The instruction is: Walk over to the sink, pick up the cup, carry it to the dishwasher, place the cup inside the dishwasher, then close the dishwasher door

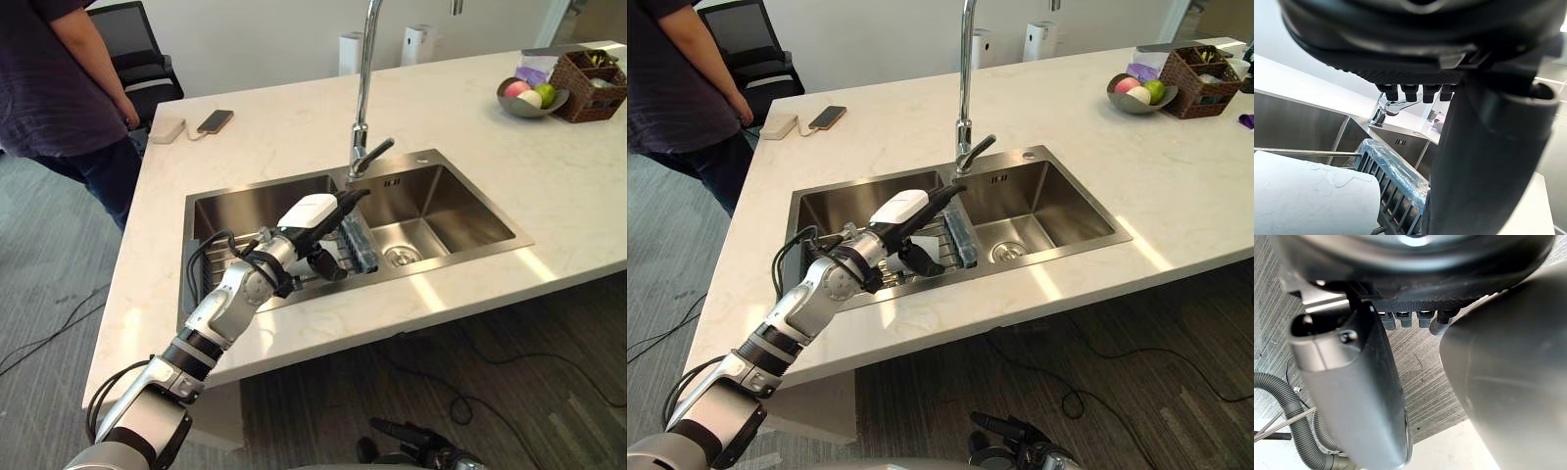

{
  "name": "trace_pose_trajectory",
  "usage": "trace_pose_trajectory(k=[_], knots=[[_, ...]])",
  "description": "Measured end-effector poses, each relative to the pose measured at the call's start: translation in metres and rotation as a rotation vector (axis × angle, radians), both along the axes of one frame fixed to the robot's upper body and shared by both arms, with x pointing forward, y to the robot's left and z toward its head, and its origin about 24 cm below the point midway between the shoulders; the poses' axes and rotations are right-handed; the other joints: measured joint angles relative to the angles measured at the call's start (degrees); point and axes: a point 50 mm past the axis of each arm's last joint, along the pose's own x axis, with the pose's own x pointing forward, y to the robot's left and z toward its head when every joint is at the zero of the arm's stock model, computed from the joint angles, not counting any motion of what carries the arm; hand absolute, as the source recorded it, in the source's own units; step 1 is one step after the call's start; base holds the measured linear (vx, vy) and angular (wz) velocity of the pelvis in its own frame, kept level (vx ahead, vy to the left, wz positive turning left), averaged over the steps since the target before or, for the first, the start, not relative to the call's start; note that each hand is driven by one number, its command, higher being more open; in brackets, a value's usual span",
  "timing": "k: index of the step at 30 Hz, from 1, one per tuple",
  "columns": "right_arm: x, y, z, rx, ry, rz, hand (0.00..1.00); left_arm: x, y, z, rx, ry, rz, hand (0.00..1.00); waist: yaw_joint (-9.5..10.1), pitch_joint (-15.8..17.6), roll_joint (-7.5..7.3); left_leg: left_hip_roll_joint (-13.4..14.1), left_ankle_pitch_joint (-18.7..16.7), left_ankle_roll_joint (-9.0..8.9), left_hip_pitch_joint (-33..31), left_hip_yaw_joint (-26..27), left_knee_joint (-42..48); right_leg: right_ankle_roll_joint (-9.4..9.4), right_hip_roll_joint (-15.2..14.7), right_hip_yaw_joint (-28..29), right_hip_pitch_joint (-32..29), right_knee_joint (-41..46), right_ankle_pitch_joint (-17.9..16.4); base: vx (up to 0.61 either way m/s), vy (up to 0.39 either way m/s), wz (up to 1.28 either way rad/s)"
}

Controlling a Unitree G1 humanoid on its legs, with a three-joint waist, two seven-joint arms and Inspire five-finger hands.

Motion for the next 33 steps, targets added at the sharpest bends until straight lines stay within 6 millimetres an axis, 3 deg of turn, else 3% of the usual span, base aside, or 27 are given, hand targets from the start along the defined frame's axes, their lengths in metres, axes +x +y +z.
trace_pose_trajectory(k=[7,13,27,33], knots=[[0.001,0.0,0.0,0.0,-0.004,0.001,1.0,0.004,0.0,-0.008,0.018,0.007,0.047,1.0,-0.41,0.0,0.07,-0.1,-0.1,0.03,0.1,0.5,0.0,0.17,0.0,0.5,-0.1,0.1,0.1,-0.04,0.0,-0.03],[0.004,0.0,0.002,-0.003,-0.016,0.005,1.0,0.011,0.016,-0.028,0.039,0.059,0.155,1.0,-1.5,0.0,0.61,-0.1,0.0,0.02,0.5,0.8,0.0,0.15,0.1,0.5,0.1,0.1,0.2,-0.03,-0.003,-0.03],[0.004,-0.001,0.002,-0.009,-0.014,0.013,1.0,0.011,0.021,-0.04,0.139,0.044,0.205,1.0,-1.92,-0.2,1.0,0.0,-0.2,-0.25,1.1,1.2,-0.3,0.08,0.2,0.5,0.8,-0.5,0.3,-0.01,-0.001,-0.01],[0.005,-0.002,0.003,-0.007,-0.005,0.022,1.0,0.012,0.03,-0.052,0.22,0.19,0.266,1.0,-3.13,-0.6,1.73,0.2,-0.5,-0.49,1.6,1.1,-0.3,0.04,0.2,0.3,1.9,-1.5,0.5,0.0,0.0,0.0]])
